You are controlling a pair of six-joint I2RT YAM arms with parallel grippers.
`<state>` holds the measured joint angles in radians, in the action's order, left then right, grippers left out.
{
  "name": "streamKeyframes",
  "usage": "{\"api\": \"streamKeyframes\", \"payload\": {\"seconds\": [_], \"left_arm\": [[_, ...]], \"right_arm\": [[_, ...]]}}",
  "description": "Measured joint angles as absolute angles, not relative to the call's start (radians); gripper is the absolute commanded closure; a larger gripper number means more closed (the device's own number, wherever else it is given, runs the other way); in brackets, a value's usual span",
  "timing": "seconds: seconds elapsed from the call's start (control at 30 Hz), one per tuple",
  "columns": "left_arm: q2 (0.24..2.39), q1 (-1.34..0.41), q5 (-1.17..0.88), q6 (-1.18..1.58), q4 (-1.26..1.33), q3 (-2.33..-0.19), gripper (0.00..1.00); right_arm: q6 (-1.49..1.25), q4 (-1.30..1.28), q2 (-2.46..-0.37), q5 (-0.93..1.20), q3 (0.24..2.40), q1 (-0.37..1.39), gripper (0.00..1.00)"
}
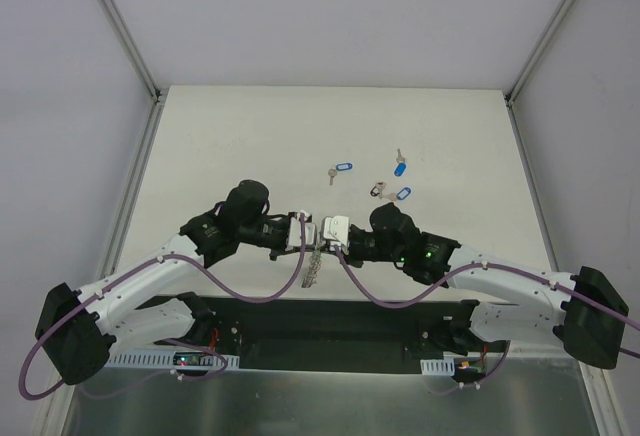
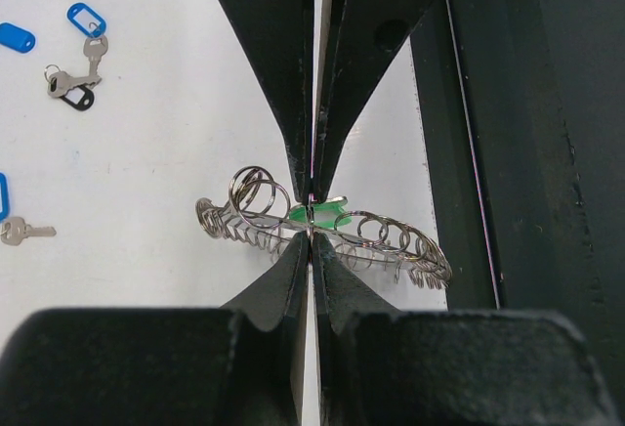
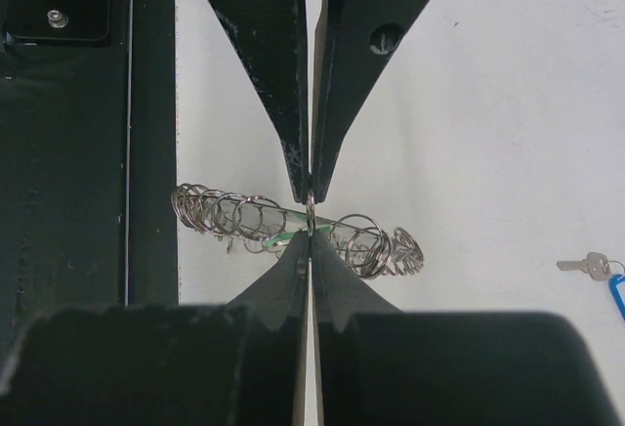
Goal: Put the keys on the keyring
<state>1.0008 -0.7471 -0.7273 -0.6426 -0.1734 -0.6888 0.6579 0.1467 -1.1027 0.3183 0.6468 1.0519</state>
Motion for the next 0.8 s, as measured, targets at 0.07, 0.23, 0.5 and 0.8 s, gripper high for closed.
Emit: {"api": "streamKeyframes", "payload": {"seconds": [0.07, 0.23, 0.5, 0.8], "left_arm": [[1.004, -0.747, -0.728, -0.640, -0.173, -0.690, 1.00], [1.013, -0.747, -0.728, -0.635, -0.174, -0.696, 1.00], [1.022, -0.747, -0.723, -0.618, -0.174, -0.699, 1.00], [1.019, -0.752, -0.723, -0.612, -0.169, -0.699, 1.00]], "right_arm": [[0.657, 0.147, -1.103, 0.316, 0.647, 1.053, 0.99], [0.655, 0.146, -1.103, 0.303, 0.646, 1.056, 0.99], [0.637, 0.160, -1.102, 0.282, 0.639, 1.062, 0.84], [0.641, 0.171, -1.029, 0.274, 0.638, 1.061, 0.64]]}}
